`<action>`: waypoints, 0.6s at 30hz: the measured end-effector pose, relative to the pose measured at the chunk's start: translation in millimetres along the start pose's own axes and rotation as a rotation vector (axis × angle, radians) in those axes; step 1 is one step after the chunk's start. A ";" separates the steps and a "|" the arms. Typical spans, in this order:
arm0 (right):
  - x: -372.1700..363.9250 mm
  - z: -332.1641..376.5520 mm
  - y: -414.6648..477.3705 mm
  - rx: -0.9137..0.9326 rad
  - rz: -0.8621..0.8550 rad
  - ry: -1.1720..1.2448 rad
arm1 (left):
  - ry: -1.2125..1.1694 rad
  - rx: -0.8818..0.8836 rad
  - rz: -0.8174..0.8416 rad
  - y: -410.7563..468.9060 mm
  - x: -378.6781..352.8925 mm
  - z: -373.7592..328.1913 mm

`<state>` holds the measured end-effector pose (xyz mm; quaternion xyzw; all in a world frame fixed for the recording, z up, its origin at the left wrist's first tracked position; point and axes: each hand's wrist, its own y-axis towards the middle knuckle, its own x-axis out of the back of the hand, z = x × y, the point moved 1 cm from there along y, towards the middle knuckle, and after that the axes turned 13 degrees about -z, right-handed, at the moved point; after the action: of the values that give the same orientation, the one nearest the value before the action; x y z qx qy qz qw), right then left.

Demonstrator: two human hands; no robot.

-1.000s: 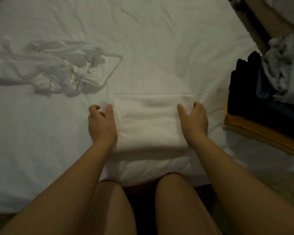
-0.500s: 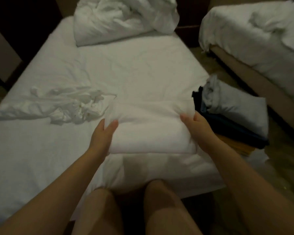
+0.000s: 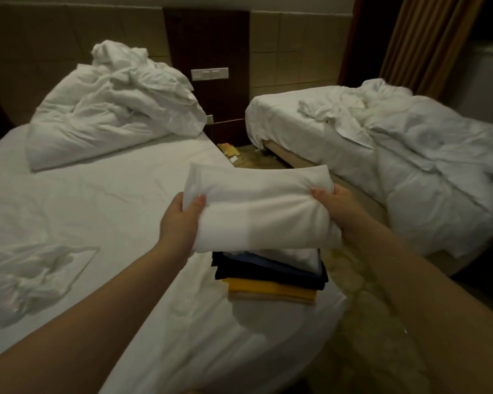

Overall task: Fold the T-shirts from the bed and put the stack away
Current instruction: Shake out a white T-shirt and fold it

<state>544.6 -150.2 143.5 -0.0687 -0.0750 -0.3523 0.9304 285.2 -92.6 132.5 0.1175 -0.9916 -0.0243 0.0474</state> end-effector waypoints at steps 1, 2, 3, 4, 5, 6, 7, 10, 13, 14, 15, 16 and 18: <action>5.4 -3.6 10.3 -0.033 -0.005 -0.001 | 0.015 0.013 0.016 3.0 -13.8 2.0; 9.1 -8.9 20.4 -0.072 -0.010 -0.005 | 0.037 0.027 0.031 6.6 -25.9 5.6; 11.7 -15.7 29.3 -0.113 -0.016 -0.012 | 0.065 0.032 0.045 10.5 -37.1 10.3; 13.0 -24.5 37.0 -0.148 -0.018 -0.019 | 0.095 0.033 0.060 14.4 -47.5 16.1; 12.8 -34.4 43.5 -0.179 -0.021 -0.028 | 0.125 0.033 0.073 17.9 -56.5 22.7; 12.0 -45.6 49.3 -0.205 -0.024 -0.042 | 0.153 0.037 0.086 21.5 -64.3 30.2; 9.9 -57.9 54.7 -0.234 -0.028 -0.059 | 0.181 0.047 0.099 25.0 -70.6 38.9; -1.3 -89.0 69.8 -0.295 -0.029 -0.104 | 0.269 0.082 0.102 37.6 -81.5 66.8; -19.8 -113.3 79.5 -0.291 -0.021 -0.158 | 0.364 0.109 0.069 46.4 -82.2 87.2; -26.1 -120.6 79.6 -0.297 -0.026 -0.178 | 0.392 0.110 0.066 47.9 -82.6 92.1; -31.4 -127.8 79.1 -0.302 -0.040 -0.204 | 0.420 0.101 0.069 48.3 -83.9 95.4; -34.9 -134.0 78.4 -0.303 -0.062 -0.234 | 0.450 0.084 0.075 47.8 -86.2 97.1; -36.9 -140.6 77.7 -0.288 -0.107 -0.296 | 0.501 0.046 0.078 46.2 -91.6 97.2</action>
<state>581.8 -94.1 -6.9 -0.2479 -0.1632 -0.3942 0.8697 353.5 -22.6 30.5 0.0823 -0.9531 0.0300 0.2898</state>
